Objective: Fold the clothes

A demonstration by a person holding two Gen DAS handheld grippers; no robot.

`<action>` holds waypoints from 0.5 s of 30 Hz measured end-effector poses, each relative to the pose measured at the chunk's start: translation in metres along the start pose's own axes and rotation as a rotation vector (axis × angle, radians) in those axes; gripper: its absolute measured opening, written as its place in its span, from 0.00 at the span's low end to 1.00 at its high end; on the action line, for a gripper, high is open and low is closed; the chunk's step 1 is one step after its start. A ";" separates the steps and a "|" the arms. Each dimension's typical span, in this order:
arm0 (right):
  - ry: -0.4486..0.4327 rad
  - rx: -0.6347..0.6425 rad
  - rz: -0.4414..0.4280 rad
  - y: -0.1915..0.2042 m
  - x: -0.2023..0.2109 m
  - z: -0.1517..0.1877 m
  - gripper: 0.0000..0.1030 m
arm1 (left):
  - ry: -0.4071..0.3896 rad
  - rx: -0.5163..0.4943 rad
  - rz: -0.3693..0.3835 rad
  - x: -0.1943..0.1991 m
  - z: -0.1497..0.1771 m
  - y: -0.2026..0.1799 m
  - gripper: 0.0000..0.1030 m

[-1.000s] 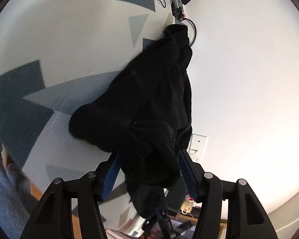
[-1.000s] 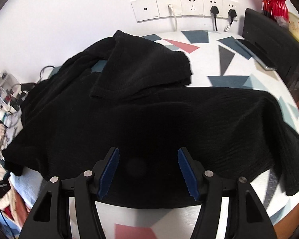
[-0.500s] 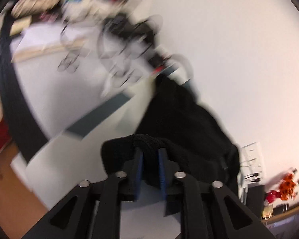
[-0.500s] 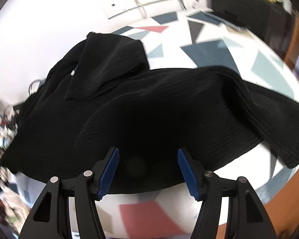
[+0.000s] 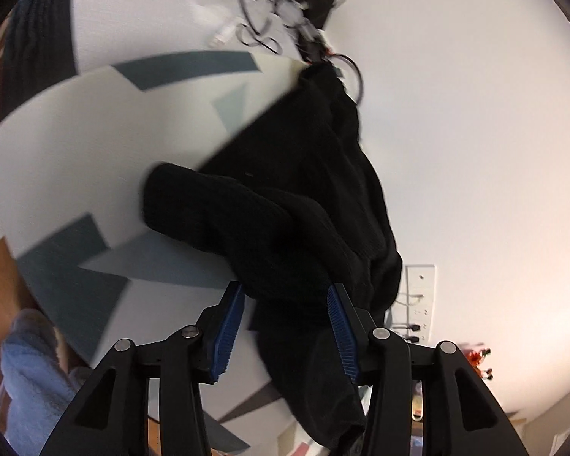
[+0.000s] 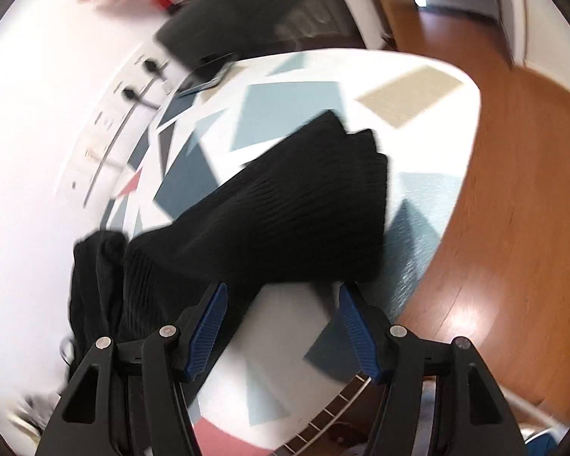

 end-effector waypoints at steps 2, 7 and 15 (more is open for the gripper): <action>-0.011 -0.010 -0.020 -0.003 -0.002 -0.011 0.63 | 0.010 -0.012 -0.011 -0.008 0.002 -0.006 0.46; -0.038 0.008 -0.011 -0.001 -0.012 -0.033 0.54 | -0.008 -0.037 -0.058 -0.026 0.001 -0.006 0.47; -0.206 0.020 -0.154 0.048 -0.012 -0.140 0.51 | -0.018 -0.193 -0.226 -0.052 0.015 -0.026 0.47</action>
Point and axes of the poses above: each gripper's, at about its wrist camera, not at the fingertips, and x roughly against the way its jaws point, y to its left, z to its underside, the point moved 7 cm from there along -x, roughly the way its jaws point, and after that the axes turned 4 degrees about y, right-handed, at the moved point
